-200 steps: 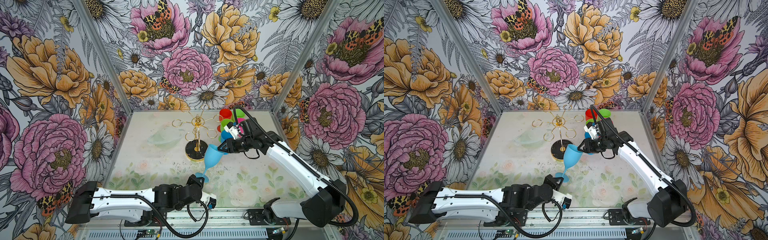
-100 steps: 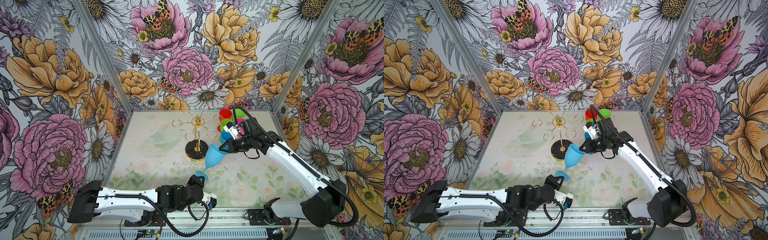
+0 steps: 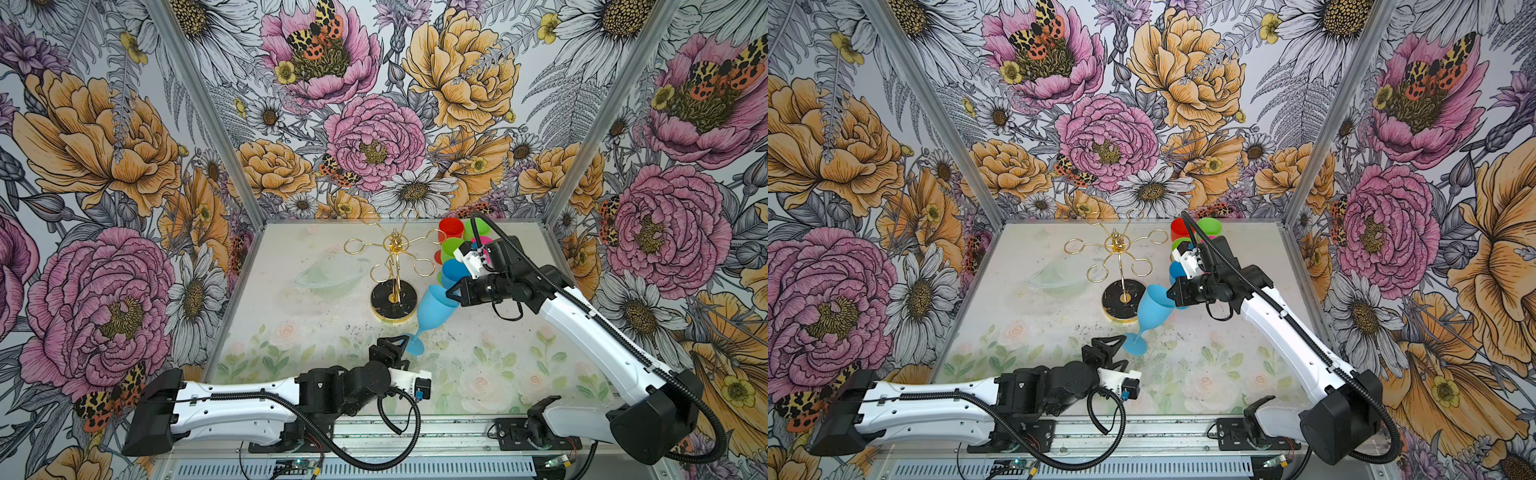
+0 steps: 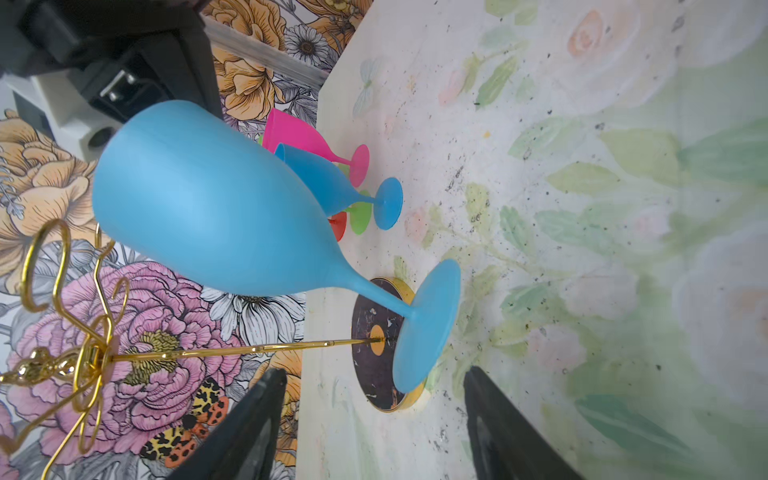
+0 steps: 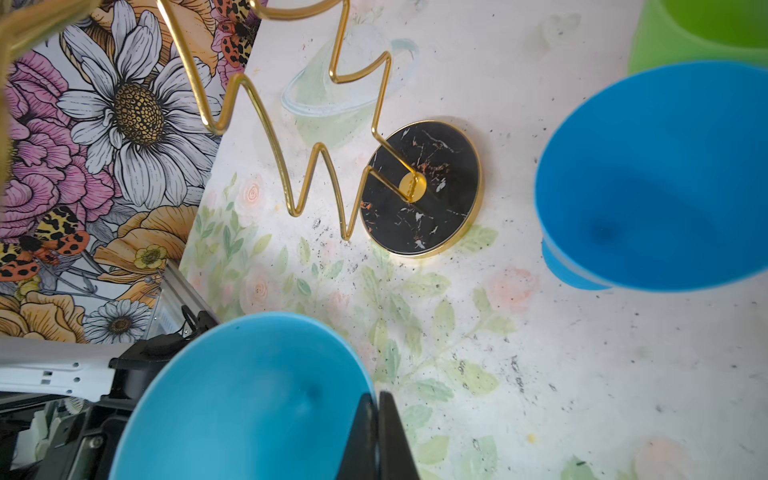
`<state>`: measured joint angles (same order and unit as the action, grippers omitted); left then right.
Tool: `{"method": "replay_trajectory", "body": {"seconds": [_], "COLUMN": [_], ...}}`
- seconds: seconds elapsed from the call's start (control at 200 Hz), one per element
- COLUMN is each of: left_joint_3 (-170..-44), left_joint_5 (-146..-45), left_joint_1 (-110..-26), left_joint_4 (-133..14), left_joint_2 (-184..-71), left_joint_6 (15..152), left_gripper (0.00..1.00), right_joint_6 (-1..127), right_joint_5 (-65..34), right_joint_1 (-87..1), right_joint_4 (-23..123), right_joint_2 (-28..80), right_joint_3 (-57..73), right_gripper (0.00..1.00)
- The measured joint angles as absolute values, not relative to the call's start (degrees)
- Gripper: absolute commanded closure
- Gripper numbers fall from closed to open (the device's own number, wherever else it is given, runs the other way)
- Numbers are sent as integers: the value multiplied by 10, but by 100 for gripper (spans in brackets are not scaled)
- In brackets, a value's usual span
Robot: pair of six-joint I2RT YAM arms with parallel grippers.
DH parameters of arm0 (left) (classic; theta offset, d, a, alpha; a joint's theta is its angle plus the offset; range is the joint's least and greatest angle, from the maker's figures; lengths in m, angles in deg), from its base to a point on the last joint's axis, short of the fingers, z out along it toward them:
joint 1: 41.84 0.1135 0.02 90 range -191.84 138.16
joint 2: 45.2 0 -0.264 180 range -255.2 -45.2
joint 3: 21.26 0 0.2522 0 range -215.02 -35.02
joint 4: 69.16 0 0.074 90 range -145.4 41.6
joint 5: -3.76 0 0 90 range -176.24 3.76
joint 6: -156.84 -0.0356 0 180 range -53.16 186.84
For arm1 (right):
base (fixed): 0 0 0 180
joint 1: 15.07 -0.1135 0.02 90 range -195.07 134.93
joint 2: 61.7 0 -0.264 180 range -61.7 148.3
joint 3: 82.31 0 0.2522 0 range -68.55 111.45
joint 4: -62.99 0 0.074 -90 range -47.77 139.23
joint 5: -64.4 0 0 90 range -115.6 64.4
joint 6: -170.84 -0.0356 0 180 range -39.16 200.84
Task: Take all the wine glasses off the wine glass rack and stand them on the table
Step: 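Close the right gripper on the blue glass's bowl and open the left gripper, then set the blue glass beside the other with the right gripper while the left withdraws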
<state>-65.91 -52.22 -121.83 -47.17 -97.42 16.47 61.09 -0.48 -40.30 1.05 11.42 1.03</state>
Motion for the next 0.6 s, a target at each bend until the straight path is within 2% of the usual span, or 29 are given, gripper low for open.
{"method": "replay_trajectory", "body": {"seconds": [0.14,0.6], "left_joint_3": [-659,-657], "left_joint_5": [-537,-575], "left_joint_1": [-1192,-1032], "left_joint_4": [-478,-480], "left_joint_2": [-954,-846], "left_joint_6": [267,541], "left_gripper": [12,9], "right_joint_6": [626,660], "right_joint_5": [-53,-238], "right_joint_1": [-404,-407], "right_joint_4": [9,0], "right_joint_2": [103,24], "right_joint_3": [-7,-77], "right_gripper": [100,100]}}
